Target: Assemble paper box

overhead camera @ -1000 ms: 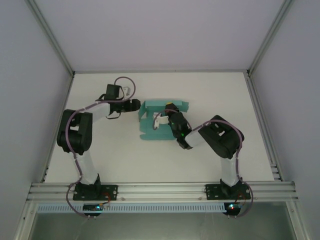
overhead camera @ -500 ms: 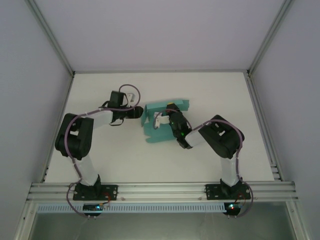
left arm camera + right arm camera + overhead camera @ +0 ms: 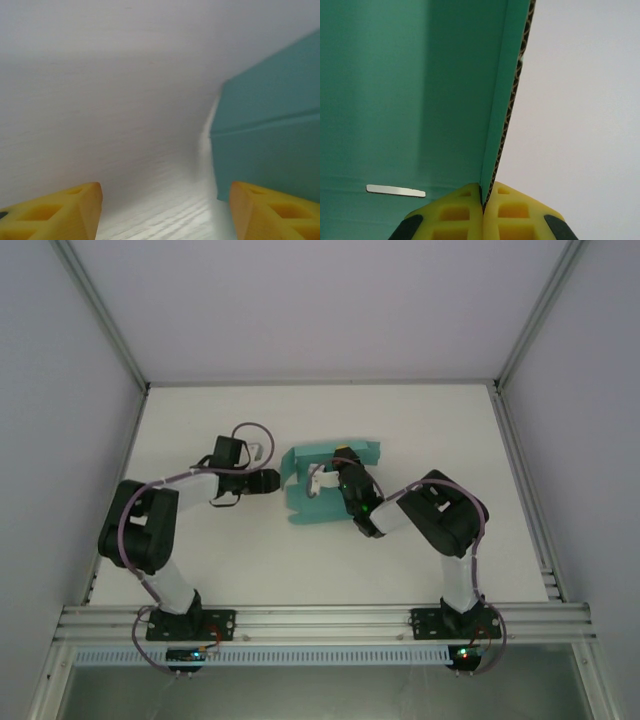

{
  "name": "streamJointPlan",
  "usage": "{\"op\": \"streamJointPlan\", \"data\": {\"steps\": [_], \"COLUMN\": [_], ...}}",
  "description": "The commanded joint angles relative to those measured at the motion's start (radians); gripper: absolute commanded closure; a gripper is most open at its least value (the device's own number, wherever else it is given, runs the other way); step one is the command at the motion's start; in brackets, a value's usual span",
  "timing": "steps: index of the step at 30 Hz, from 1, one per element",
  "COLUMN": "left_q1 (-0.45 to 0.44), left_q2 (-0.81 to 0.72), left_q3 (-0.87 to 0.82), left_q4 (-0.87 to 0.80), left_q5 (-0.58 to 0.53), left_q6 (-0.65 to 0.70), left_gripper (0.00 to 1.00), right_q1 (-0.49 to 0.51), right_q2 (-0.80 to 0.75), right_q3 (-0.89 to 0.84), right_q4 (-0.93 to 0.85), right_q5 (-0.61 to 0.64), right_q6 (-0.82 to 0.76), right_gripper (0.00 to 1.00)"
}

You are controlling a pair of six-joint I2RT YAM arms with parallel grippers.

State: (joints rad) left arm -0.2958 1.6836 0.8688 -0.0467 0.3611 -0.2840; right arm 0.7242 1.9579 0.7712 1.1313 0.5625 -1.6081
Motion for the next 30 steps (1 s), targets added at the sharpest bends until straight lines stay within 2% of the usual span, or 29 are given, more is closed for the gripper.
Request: {"op": "streamJointPlan", "data": {"steps": [1, 12, 22, 23, 25, 30], "left_q1": [-0.046, -0.105, -0.122, -0.127, -0.142, -0.166], "left_q2": [-0.009, 0.113, 0.141, 0.148, 0.164, 0.185], "left_q3": [0.038, 0.14, 0.068, 0.068, 0.068, 0.053], "left_q4": [0.058, 0.187, 0.302, 0.307, 0.332, 0.404], "left_q5": [0.12, 0.12, -0.009, -0.021, -0.037, -0.045], "left_q6": [0.054, 0.009, -0.025, -0.026, -0.023, 0.002], "left_gripper": [0.33, 0.35, 0.41, 0.44, 0.5, 0.51], "right_q1": [0.001, 0.014, 0.014, 0.015, 0.017, 0.015], "right_q2": [-0.01, -0.011, -0.025, -0.03, -0.046, -0.086], "right_q3": [0.007, 0.004, -0.012, -0.012, -0.01, -0.004], "right_q4": [-0.054, -0.093, -0.084, -0.088, -0.13, -0.23], "right_q5": [0.03, 0.032, 0.035, 0.033, 0.028, 0.007], "right_q6": [0.023, 0.057, 0.078, 0.086, 0.112, 0.166], "right_gripper": [1.0, 1.0, 1.0, 1.0, 1.0, 1.0]}}
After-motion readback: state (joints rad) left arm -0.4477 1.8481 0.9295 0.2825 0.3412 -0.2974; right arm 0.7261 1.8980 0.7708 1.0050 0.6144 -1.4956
